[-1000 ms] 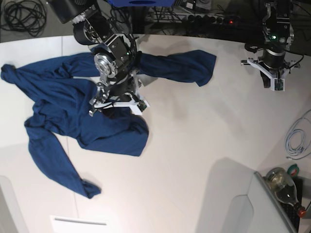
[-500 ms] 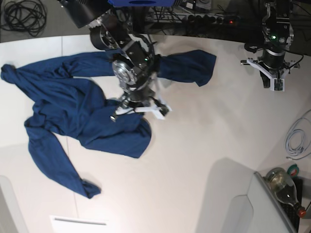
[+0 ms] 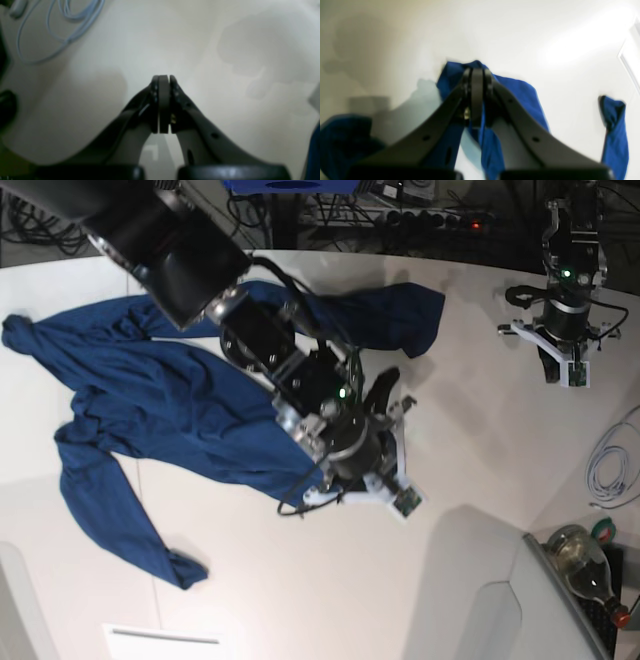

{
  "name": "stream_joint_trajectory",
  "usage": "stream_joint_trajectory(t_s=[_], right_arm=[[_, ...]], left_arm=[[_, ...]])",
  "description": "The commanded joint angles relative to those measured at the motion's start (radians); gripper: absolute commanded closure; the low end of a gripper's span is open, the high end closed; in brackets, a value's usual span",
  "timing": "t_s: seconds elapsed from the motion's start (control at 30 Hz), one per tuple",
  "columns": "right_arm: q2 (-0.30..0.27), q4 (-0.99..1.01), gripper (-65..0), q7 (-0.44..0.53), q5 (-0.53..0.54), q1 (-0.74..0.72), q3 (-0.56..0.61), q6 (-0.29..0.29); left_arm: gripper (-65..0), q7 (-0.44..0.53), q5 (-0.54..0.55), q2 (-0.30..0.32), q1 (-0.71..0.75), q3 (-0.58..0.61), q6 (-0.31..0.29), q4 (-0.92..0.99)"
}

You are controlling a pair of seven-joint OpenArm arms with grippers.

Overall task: Layout the t-shirt on the table in an organized manner, then fold the t-shirt properly
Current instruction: 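Pull the grasped fabric with the right gripper to spread the shirt, then grasp the shirt edges with both grippers and pull them apart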

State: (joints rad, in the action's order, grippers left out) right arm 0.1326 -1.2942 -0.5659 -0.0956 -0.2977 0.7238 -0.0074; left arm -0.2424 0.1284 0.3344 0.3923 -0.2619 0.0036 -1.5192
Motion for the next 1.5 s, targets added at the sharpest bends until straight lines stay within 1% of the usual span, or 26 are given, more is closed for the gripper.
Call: stream_joint_trajectory(t_s=[0.0, 0.03, 0.07, 0.1, 0.17, 0.2, 0.23, 0.27, 0.3, 0.37, 0.47, 0.53, 0.57, 0.6, 0.63, 0.67, 0.73, 0.83, 0.9, 0.93, 1.0, 1.07, 1.13, 1.2, 1.33, 1.47], right_arm=[[0.016, 0.005, -0.9, 0.028, 0.041, -0.045, 0.000, -0.009], [0.016, 0.028, -2.3, 0.028, 0.099, -0.070, 0.000, -0.009], [0.016, 0.046, -5.4, 0.028, 0.153, -0.087, 0.000, -0.009], [0.016, 0.057, -11.4, 0.028, 0.218, -0.102, 0.001, -0.009], [0.016, 0.046, -28.7, 0.020, 0.316, -0.125, 0.032, -0.009], [0.012, 0.031, -35.4, 0.017, 0.328, -0.134, 0.050, -0.009], [0.011, 0.005, -39.6, -0.004, 0.323, -0.136, 0.067, -0.009], [0.006, -0.034, -39.2, -0.036, 0.313, -0.137, 0.073, -0.009], [-0.012, -0.078, -36.9, -0.073, 0.294, -0.133, 0.067, -0.009], [-0.066, -0.180, -31.2, -0.151, 0.248, -0.103, 0.032, -0.009], [-0.146, -0.333, -24.2, -0.253, 0.181, 0.007, -0.088, -0.009], [-0.209, -0.439, -19.4, -0.283, 0.142, 0.125, -0.204, -0.009], [-0.236, -0.486, -15.0, -0.282, 0.132, 0.182, -0.266, -0.009], [-0.265, -0.528, -8.6, -0.277, 0.124, 0.252, -0.344, -0.009], [-0.282, -0.554, -2.6, -0.270, 0.119, 0.322, -0.421, -0.009], [-0.288, -0.562, 0.0, -0.260, 0.121, 0.378, -0.498, -0.009], [-0.290, -0.556, -1.4, -0.225, 0.119, 0.483, -0.653, -0.009], [-0.290, -0.506, -0.2, -0.133, 0.119, 0.584, -0.820, -0.009], [-0.291, -0.450, -0.2, -0.076, 0.119, 0.615, -0.918, -0.006], [-0.291, -0.414, -0.2, -0.064, 0.119, 0.619, -0.958, -0.004], [-0.298, -0.344, -0.2, -0.056, 0.119, 0.615, -1.008, -0.004], [-0.327, -0.278, -0.2, -0.055, 0.121, 0.595, -1.018, -0.004], [-0.344, -0.224, 0.0, -0.024, 0.121, 0.578, -1.022, -0.004], [-0.359, -0.155, 0.0, 0.025, 0.121, 0.561, -1.024, -0.004], [-0.391, 0.017, 0.0, 0.045, 0.121, 0.507, -1.025, -0.004], [-0.405, 0.083, 0.0, 0.100, 0.121, 0.490, -1.025, -0.004]], left_arm=[[0.0, 0.021, -0.003, 0.015, 0.004, -0.007, 0.009, -0.011], [0.0, 0.021, -0.003, 0.015, 0.003, -0.007, 0.009, -0.010], [0.0, 0.021, -0.003, 0.015, 0.003, -0.007, 0.009, -0.008], [0.0, 0.021, -0.003, 0.015, 0.003, -0.007, 0.009, -0.008], [0.0, 0.021, -0.003, 0.015, 0.001, -0.007, 0.009, -0.007], [0.0, 0.021, -0.003, 0.015, 0.001, -0.007, 0.009, -0.007], [0.0, 0.021, -0.003, 0.015, 0.000, -0.007, 0.009, -0.007], [0.0, 0.021, -0.003, 0.013, 0.000, -0.007, 0.009, -0.008], [0.0, 0.021, -0.003, 0.013, 0.000, -0.007, 0.009, -0.011], [0.0, 0.021, -0.003, 0.012, -0.008, 0.016, 0.009, -0.017], [0.0, 0.021, -0.003, 0.013, -0.034, 0.097, 0.009, -0.016], [0.0, 0.025, 0.003, 0.013, -0.054, 0.172, 0.009, -0.020], [0.0, 0.022, 0.004, 0.012, -0.082, 0.218, 0.009, -0.027], [0.0, 0.022, 0.006, 0.009, -0.108, 0.266, 0.009, -0.028], [0.0, 0.022, 0.006, -0.005, -0.137, 0.310, 0.009, -0.027], [0.0, 0.022, 0.006, -0.027, -0.172, 0.347, 0.009, -0.025], [0.0, 0.022, 0.000, -0.083, -0.253, 0.416, 0.009, 0.010], [0.0, 0.022, -0.003, -0.165, -0.369, 0.490, 0.009, 0.108], [0.0, 0.021, -0.003, -0.215, -0.453, 0.556, 0.009, 0.225], [0.0, 0.021, -0.003, -0.234, -0.491, 0.594, 0.009, 0.291], [0.0, 0.021, -0.003, -0.246, -0.543, 0.677, 0.012, 0.415], [0.0, 0.021, -0.003, -0.246, -0.562, 0.734, 0.012, 0.506], [0.0, 0.021, -0.003, -0.235, -0.550, 0.734, 0.014, 0.536], [0.0, 0.024, -0.003, -0.194, -0.511, 0.708, 0.014, 0.535], [0.0, 0.025, -0.003, -0.114, -0.447, 0.622, 0.014, 0.529], [0.0, 0.025, -0.003, -0.054, -0.361, 0.531, 0.014, 0.429]])
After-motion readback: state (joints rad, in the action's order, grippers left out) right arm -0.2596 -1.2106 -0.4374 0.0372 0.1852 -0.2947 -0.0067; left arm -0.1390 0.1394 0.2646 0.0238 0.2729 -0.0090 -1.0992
